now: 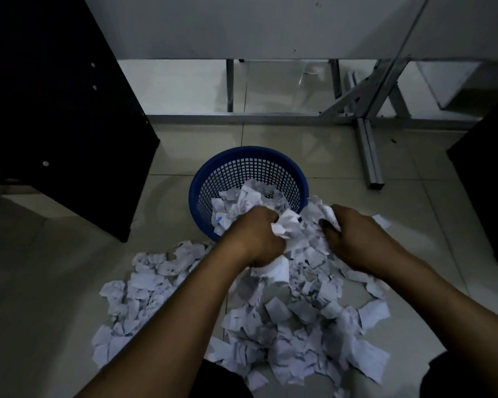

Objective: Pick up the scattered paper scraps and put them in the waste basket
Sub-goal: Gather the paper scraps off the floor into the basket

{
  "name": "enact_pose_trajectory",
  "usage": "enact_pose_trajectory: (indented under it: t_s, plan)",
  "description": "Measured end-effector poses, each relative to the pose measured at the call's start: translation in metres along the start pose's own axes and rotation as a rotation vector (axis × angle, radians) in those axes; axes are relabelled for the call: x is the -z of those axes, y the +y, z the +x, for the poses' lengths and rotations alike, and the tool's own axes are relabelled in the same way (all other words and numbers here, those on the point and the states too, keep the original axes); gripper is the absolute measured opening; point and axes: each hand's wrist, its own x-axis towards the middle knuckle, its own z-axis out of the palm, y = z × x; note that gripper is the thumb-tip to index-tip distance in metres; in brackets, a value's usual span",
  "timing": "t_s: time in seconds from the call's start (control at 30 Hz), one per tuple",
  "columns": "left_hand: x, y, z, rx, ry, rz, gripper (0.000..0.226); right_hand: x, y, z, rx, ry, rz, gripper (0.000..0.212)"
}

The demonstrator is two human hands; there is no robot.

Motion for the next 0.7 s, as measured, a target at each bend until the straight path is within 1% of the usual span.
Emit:
enact_pose_trajectory:
  t_s: [0.03,0.07,0.23,0.33,0.47,0.57,0.63,0.7]
  plan:
    - [0.005,0.003,0.003,-0.006,0.013,-0.012,0.022,0.002,-0.002,0.001,0.008,0.016,0.015,0.018]
    - [0.010,0.005,0.006,-0.012,0.030,-0.027,0.028,0.005,-0.003,0.003,0.015,0.034,0.026,0.018]
    - [0.034,0.000,0.025,0.021,0.141,-0.212,0.025,0.010,-0.022,0.020,0.025,0.102,0.076,0.020]
    - [0.047,-0.007,0.036,0.039,0.197,-0.323,0.029,0.011,-0.039,0.031,0.053,0.145,0.140,0.018]
    - [0.055,-0.022,0.053,0.072,0.331,-0.474,0.033,0.010,-0.061,0.050,0.033,0.210,0.208,0.025]
    - [0.053,-0.032,0.059,0.102,0.409,-0.573,0.035,0.005,-0.073,0.067,-0.005,0.236,0.333,0.024]
    - [0.050,-0.036,0.062,0.118,0.419,-0.618,0.037,0.000,-0.077,0.078,-0.036,0.257,0.439,0.022]
    - [0.047,-0.038,0.066,0.147,0.417,-0.673,0.044,-0.006,-0.078,0.090,-0.046,0.265,0.517,0.026]
